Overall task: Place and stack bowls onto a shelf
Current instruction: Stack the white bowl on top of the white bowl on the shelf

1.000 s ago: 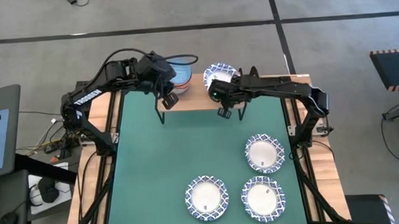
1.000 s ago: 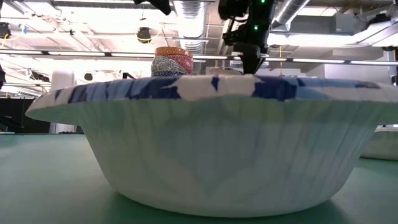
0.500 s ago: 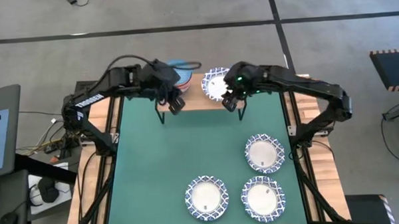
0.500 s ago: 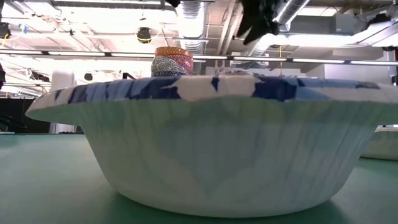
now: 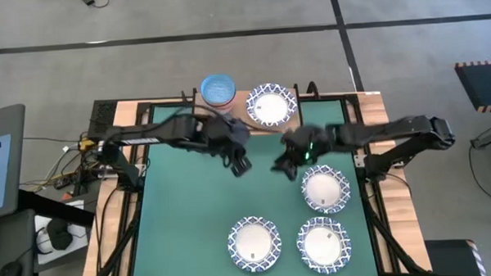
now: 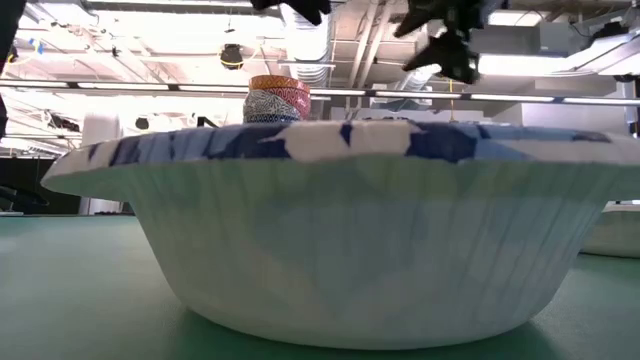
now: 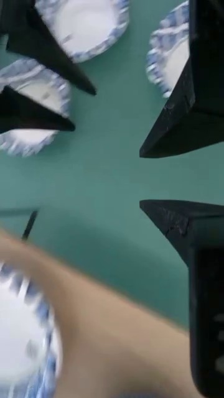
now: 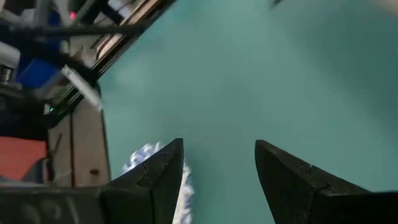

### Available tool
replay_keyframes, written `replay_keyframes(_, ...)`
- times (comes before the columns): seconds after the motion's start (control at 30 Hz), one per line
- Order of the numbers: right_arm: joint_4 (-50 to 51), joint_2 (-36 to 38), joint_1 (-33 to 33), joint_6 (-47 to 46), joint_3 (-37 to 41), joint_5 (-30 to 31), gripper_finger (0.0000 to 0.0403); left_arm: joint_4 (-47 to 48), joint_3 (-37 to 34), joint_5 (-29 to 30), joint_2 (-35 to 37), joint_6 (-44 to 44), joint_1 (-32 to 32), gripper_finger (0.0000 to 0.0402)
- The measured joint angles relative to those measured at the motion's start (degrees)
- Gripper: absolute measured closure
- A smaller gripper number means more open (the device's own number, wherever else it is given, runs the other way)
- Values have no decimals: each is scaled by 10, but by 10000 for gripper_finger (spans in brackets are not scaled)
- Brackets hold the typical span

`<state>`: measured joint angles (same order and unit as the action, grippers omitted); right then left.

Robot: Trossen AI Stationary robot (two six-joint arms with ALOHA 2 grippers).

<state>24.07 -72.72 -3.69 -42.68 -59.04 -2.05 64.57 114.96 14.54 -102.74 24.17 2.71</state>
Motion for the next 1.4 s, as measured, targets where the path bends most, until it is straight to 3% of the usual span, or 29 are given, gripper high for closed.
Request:
replay_keyframes(0.17, 62, -37, -82, -134, 16, 85, 179, 1, 0, -32, -19, -39, 27, 275)
replay_keyframes(0.3, 92, -57, -144, -287, 15, 92, 179, 24, 0, -34, -23, -49, 53, 265)
replay_keyframes(0.43, 49, -90, -215, -371, 15, 104, 179, 25, 0, -30, -23, -66, 93, 264)
replay_keyframes(0.77, -155, -274, -271, -396, 1, 108, 179, -35, 0, -30, -23, -100, 145, 264)
replay_keyframes(1.03, -126, -362, -277, -400, -52, 113, 182, 17, 0, -24, -23, -46, 172, 264)
replay_keyframes(1.4, 4, -334, -270, -354, -97, 168, 210, 48, 0, 11, -23, -6, 203, 264)
